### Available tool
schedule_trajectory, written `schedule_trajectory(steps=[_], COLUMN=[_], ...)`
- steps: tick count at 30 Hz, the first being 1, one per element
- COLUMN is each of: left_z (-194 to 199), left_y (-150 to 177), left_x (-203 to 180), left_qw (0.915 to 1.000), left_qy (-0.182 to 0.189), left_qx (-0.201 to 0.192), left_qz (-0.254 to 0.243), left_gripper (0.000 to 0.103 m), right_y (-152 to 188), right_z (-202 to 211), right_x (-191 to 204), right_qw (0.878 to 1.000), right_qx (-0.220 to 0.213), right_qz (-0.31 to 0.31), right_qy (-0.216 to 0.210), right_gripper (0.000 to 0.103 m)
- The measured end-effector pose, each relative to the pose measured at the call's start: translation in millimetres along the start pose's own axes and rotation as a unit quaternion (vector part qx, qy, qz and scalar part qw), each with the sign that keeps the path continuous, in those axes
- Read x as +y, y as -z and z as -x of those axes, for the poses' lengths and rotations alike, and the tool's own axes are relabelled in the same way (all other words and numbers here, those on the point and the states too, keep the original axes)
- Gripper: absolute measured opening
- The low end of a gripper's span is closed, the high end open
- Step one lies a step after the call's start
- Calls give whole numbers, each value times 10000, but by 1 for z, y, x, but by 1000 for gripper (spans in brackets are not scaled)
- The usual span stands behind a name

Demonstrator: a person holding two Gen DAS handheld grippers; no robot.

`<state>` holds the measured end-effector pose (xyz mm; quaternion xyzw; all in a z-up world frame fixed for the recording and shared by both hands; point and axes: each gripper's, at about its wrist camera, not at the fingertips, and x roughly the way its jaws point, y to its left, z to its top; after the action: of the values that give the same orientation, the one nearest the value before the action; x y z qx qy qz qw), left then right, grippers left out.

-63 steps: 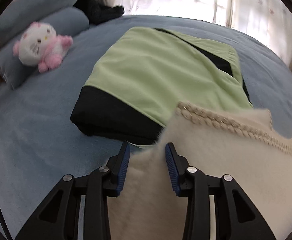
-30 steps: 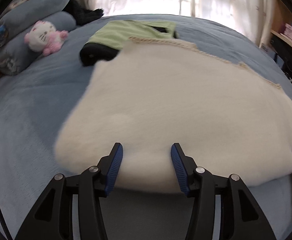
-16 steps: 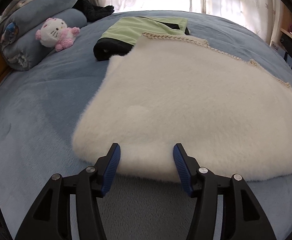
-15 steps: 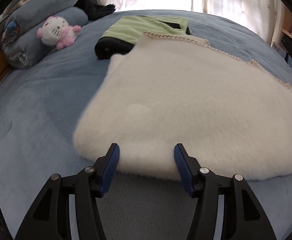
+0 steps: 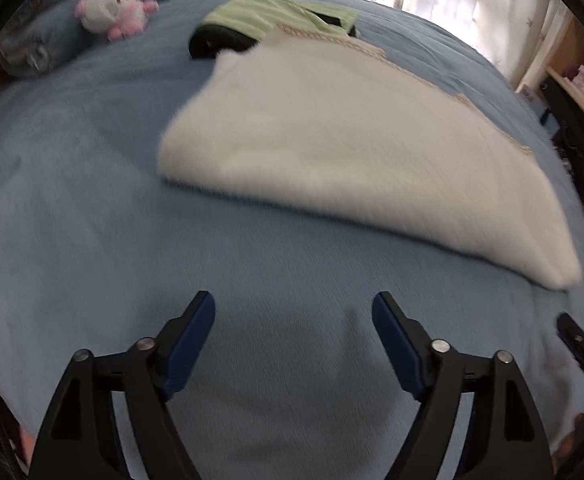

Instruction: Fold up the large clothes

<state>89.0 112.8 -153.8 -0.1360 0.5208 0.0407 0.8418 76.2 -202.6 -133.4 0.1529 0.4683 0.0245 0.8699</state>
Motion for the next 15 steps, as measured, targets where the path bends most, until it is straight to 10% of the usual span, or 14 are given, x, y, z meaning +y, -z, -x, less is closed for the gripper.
schedule_trajectory(steps=[15], left_z=[-21], left_y=[3], left_x=[18], left_qw=[9828], left_qy=[1689], left_qx=[44], left_qz=[747], left_gripper=[81], right_y=[9], right_z=[-12], right_x=[73], right_qw=[9947], right_qx=[-282], right_qz=[945], right_qy=[-299], right_gripper=[44])
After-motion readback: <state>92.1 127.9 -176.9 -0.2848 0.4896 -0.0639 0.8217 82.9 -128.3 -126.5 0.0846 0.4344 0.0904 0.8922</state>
